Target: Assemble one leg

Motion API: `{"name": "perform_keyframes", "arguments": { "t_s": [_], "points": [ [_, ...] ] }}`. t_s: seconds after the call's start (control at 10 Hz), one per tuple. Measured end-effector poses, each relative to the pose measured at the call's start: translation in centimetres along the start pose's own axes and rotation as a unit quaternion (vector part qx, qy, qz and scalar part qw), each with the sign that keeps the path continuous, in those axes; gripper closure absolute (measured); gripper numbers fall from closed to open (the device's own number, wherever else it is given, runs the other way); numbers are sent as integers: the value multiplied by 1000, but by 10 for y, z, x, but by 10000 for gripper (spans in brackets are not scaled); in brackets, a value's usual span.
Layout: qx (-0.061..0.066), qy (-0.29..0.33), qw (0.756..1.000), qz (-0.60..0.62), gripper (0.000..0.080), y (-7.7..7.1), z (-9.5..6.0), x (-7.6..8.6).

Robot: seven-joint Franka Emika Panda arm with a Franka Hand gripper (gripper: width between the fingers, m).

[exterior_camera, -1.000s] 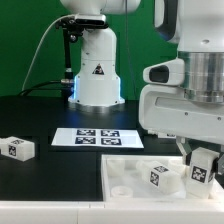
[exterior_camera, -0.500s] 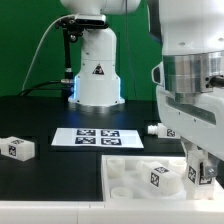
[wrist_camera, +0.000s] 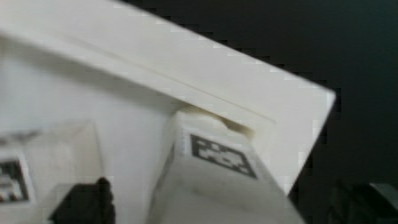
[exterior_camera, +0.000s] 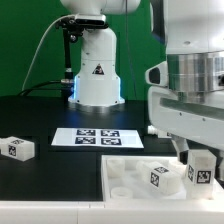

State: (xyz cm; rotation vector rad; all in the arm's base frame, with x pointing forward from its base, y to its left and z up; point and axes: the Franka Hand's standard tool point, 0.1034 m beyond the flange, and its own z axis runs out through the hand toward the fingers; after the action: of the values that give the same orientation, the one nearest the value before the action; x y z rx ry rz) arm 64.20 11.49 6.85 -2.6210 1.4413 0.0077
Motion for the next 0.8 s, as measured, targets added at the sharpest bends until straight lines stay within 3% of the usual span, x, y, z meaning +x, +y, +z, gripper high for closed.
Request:
{"name": "perform_keyframes", "arguments": {
  "t_s": [0.2,0.5,0.8],
  "points": [
    [6,12,999,-38,152,-5,-2,-9],
    [0,17,985,-169,150,-3,-1,-8],
    [-16,24,911,-412,150,0,-1,2]
  ]
}}
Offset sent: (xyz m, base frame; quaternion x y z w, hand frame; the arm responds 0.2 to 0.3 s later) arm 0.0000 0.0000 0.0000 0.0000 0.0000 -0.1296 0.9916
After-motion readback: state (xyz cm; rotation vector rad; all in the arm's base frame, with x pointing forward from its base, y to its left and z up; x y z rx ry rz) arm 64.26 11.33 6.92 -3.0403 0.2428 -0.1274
